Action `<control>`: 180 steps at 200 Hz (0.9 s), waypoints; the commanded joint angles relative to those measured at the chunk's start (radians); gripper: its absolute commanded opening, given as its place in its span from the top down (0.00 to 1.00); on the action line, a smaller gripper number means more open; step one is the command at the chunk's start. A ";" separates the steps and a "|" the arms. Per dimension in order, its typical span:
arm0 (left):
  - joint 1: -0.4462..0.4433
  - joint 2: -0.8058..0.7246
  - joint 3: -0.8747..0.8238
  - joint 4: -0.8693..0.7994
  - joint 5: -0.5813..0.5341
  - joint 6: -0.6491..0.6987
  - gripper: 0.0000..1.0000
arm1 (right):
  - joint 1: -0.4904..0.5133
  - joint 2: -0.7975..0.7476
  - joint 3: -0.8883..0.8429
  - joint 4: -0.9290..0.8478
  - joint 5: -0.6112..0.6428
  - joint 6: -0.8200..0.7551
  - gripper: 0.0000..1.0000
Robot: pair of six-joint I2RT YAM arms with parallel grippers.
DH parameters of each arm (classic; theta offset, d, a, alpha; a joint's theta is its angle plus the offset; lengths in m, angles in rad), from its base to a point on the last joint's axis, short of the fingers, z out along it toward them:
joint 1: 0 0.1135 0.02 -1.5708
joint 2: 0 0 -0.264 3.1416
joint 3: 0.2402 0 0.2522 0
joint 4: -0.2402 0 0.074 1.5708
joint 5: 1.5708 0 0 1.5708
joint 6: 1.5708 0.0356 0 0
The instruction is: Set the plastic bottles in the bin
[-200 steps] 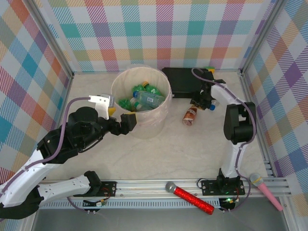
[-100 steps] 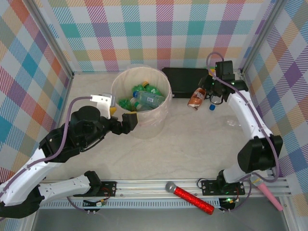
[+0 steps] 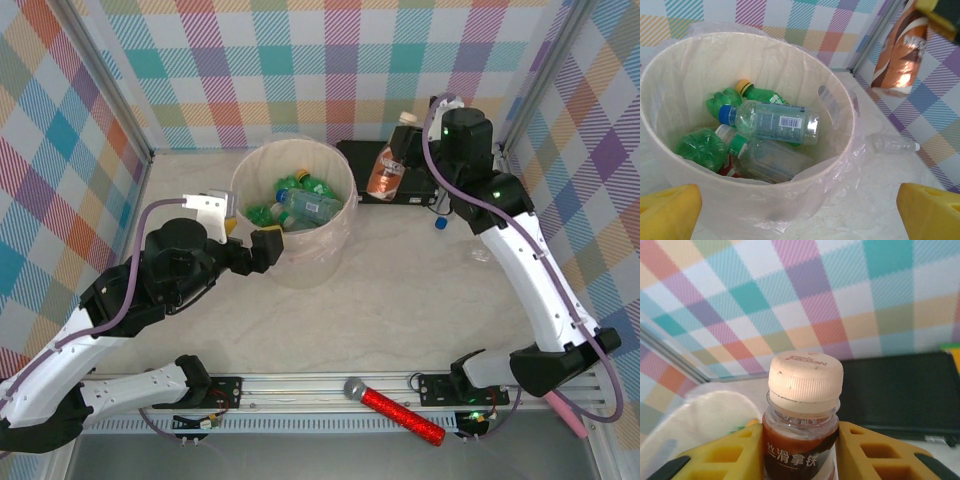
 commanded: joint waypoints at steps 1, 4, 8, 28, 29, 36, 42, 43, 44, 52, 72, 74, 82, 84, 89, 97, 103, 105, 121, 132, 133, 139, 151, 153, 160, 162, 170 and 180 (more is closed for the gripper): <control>-0.009 -0.028 0.025 0.000 -0.057 -0.010 0.00 | 0.062 -0.013 0.048 0.099 0.032 -0.069 0.65; -0.009 -0.031 0.025 -0.002 -0.066 -0.012 0.00 | 0.076 -0.010 0.054 0.107 0.033 -0.075 0.65; -0.009 -0.033 0.025 -0.004 -0.076 -0.014 0.00 | 0.092 -0.008 0.061 0.116 0.035 -0.086 0.65; -0.009 -0.059 0.020 -0.017 -0.135 -0.019 0.00 | 0.166 0.028 0.115 0.151 0.040 -0.130 0.65; -0.009 -0.061 0.020 -0.017 -0.136 -0.021 0.00 | 0.168 0.030 0.116 0.153 0.041 -0.133 0.64; -0.009 -0.071 0.018 -0.019 -0.156 -0.022 0.01 | 0.192 0.045 0.132 0.166 0.043 -0.146 0.64; -0.009 -0.082 0.015 -0.021 -0.168 -0.024 0.01 | 0.208 0.057 0.143 0.181 0.044 -0.155 0.64; -0.009 -0.085 0.015 -0.022 -0.171 -0.024 0.00 | 0.211 0.061 0.145 0.183 0.045 -0.156 0.64; -0.009 -0.086 0.014 -0.022 -0.174 -0.024 0.01 | 0.214 0.063 0.146 0.185 0.045 -0.157 0.64; -0.009 -0.102 0.010 -0.024 -0.189 -0.025 0.00 | 0.236 0.083 0.156 0.206 0.049 -0.163 0.62; -0.009 -0.137 0.000 -0.029 -0.222 -0.034 0.00 | 0.282 0.137 0.169 0.264 0.051 -0.190 0.62; -0.009 -0.141 -0.001 -0.030 -0.225 -0.034 0.00 | 0.286 0.143 0.171 0.270 0.052 -0.194 0.62; -0.009 -0.153 -0.003 -0.035 -0.235 -0.037 0.00 | 0.302 0.170 0.180 0.294 0.057 -0.204 0.63; -0.009 -0.156 -0.003 -0.037 -0.236 -0.038 0.00 | 0.306 0.176 0.183 0.299 0.057 -0.206 0.64; -0.009 -0.162 -0.005 -0.042 -0.241 -0.041 0.00 | 0.314 0.193 0.196 0.309 0.057 -0.213 0.64; -0.009 -0.169 -0.003 -0.051 -0.246 -0.043 0.00 | 0.326 0.228 0.220 0.321 0.052 -0.223 0.64; -0.009 -0.175 -0.003 -0.058 -0.248 -0.045 0.00 | 0.335 0.253 0.238 0.332 0.051 -0.230 0.64; -0.009 -0.176 -0.002 -0.060 -0.247 -0.047 0.00 | 0.339 0.261 0.243 0.336 0.051 -0.235 0.64; -0.009 -0.182 -0.002 -0.075 -0.245 -0.050 0.00 | 0.370 0.321 0.273 0.391 0.049 -0.269 0.64; -0.009 -0.185 0.000 -0.086 -0.242 -0.050 0.00 | 0.387 0.363 0.293 0.431 0.048 -0.295 0.64; -0.009 -0.185 0.000 -0.086 -0.243 -0.051 0.00 | 0.388 0.367 0.295 0.433 0.048 -0.297 0.64; -0.009 -0.185 0.004 -0.093 -0.243 -0.051 0.00 | 0.394 0.391 0.312 0.442 0.047 -0.305 0.64; -0.009 -0.186 0.010 -0.108 -0.243 -0.053 0.00 | 0.405 0.440 0.348 0.447 0.036 -0.320 0.64; -0.009 -0.187 0.012 -0.110 -0.242 -0.053 0.00 | 0.406 0.447 0.354 0.447 0.035 -0.323 0.64; -0.009 -0.188 0.016 -0.118 -0.245 -0.053 0.00 | 0.410 0.475 0.374 0.446 0.034 -0.330 0.64; -0.009 -0.188 0.016 -0.120 -0.246 -0.052 0.00 | 0.412 0.484 0.380 0.445 0.034 -0.331 0.64; -0.009 -0.192 0.020 -0.126 -0.249 -0.052 0.00 | 0.413 0.510 0.395 0.441 0.031 -0.333 0.64; -0.009 -0.199 0.024 -0.133 -0.258 -0.052 0.00 | 0.417 0.537 0.408 0.438 0.028 -0.340 0.64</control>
